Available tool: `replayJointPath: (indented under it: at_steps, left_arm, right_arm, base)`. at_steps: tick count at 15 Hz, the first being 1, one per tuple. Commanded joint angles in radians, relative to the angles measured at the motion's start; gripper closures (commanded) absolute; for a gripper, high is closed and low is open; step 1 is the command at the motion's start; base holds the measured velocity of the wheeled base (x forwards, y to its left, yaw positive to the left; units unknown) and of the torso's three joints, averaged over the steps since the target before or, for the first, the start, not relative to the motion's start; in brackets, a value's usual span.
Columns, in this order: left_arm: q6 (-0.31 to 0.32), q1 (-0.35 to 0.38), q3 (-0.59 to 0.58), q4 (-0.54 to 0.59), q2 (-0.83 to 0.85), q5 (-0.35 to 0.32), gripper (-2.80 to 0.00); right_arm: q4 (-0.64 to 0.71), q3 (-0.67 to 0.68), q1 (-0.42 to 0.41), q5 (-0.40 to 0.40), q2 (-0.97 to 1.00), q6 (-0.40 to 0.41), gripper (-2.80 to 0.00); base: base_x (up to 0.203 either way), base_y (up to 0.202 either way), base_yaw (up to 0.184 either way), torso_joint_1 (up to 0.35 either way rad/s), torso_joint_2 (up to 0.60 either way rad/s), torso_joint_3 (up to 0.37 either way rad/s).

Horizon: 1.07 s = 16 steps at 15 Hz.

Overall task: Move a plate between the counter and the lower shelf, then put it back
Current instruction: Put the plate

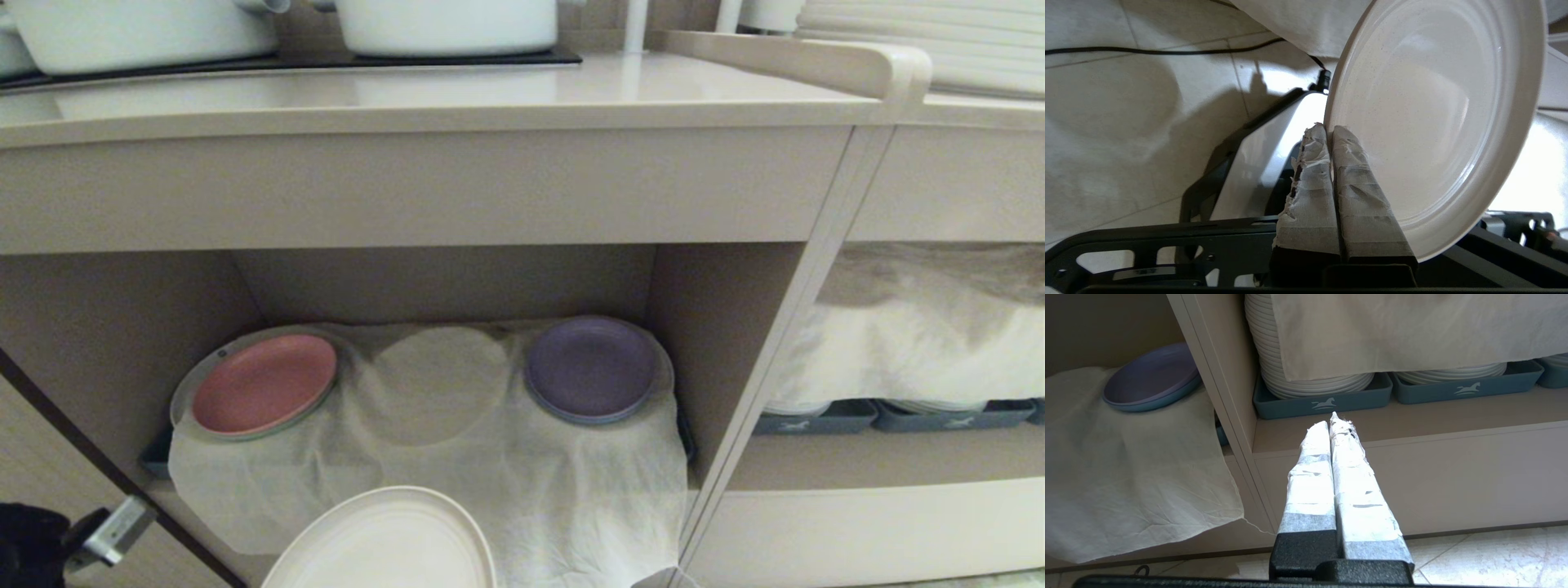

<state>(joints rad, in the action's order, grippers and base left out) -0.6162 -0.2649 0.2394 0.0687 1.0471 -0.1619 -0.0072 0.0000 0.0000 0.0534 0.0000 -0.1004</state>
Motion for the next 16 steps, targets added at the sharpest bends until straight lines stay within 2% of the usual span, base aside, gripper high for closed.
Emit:
replayJointPath:
  at_steps: [1,4,6,16]
  left_arm:
    - [-0.002,0.004,-0.002,0.002,-0.006,0.01,0.0]
    - [-0.002,0.024,-0.002,0.005,-0.015,0.015,0.0]
    - [-0.002,0.024,-0.002,0.041,-0.019,0.015,0.0]
    - [-0.002,0.023,0.002,0.043,-0.036,0.007,0.0]
  right_arm:
    - [0.0,0.0,0.0,0.0,0.0,-0.001,0.0]
    - [0.0,0.0,0.0,0.0,0.0,-0.001,0.0]
    - [0.0,0.0,0.0,0.0,0.0,-0.001,0.0]
    - [0.0,0.0,0.0,0.0,0.0,-0.001,0.0]
  base:
    - [0.0,0.0,0.0,0.0,0.0,0.0]
    - [0.0,0.0,0.0,0.0,0.0,0.0]
    - [0.0,0.0,0.0,0.0,0.0,0.0]
    - [0.0,0.0,0.0,0.0,0.0,0.0]
